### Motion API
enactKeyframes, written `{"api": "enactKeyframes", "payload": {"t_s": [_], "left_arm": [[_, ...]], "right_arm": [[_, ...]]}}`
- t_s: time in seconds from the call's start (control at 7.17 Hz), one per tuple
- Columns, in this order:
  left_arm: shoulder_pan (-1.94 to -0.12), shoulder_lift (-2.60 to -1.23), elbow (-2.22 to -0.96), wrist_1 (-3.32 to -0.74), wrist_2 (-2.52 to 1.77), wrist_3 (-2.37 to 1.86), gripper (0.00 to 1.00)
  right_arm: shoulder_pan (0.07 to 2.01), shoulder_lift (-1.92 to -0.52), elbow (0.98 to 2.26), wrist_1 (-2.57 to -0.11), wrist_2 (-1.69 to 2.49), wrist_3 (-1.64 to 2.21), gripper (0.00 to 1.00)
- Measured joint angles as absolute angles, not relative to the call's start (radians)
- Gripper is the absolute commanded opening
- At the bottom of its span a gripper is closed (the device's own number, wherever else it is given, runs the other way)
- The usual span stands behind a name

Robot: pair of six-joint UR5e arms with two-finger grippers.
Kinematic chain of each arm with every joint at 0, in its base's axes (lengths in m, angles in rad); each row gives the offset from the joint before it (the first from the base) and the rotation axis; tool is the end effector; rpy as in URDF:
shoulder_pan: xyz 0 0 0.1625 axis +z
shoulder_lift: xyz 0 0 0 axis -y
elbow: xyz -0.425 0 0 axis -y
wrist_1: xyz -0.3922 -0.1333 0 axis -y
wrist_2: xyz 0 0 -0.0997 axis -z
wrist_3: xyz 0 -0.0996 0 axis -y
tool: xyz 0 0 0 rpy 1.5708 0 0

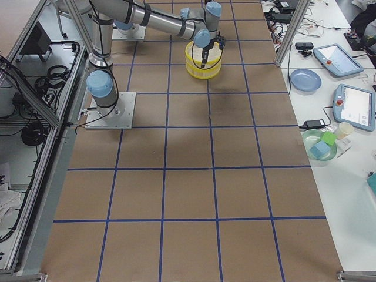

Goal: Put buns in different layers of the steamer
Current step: 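Release brown bun on top tier with left gripper while right gripper lifts away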

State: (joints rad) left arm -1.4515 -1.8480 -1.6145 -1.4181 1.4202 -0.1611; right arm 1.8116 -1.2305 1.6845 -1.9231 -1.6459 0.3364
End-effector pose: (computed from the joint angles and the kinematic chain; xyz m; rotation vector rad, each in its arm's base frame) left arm -0.0793 -0.5839 0.3338 0.4358 -2.9521 -0.2562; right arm 0.2613 -0.5366 0.2822 -0.1394 -3.0353 -0.1157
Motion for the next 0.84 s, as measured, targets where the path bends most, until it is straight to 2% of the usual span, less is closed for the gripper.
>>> {"api": "enactKeyframes", "payload": {"t_s": [0.28,0.56,0.7,0.84], "left_arm": [[-1.549,-1.830,-1.612,-1.403,1.281,-0.354,0.00],[-1.638,-1.847,-1.619,-1.359,1.126,-0.525,0.00],[-1.675,-1.859,-1.627,-1.337,1.045,-0.574,0.23],[-1.712,-1.867,-1.635,-1.307,0.991,-0.611,0.80]], "right_arm": [[1.791,-1.319,1.635,-1.880,-1.636,0.306,1.00],[1.754,-1.424,1.530,-1.687,-1.623,0.273,1.00],[1.743,-1.464,1.479,-1.608,-1.609,0.256,1.00],[1.740,-1.495,1.454,-1.564,-1.602,0.244,1.00]]}}
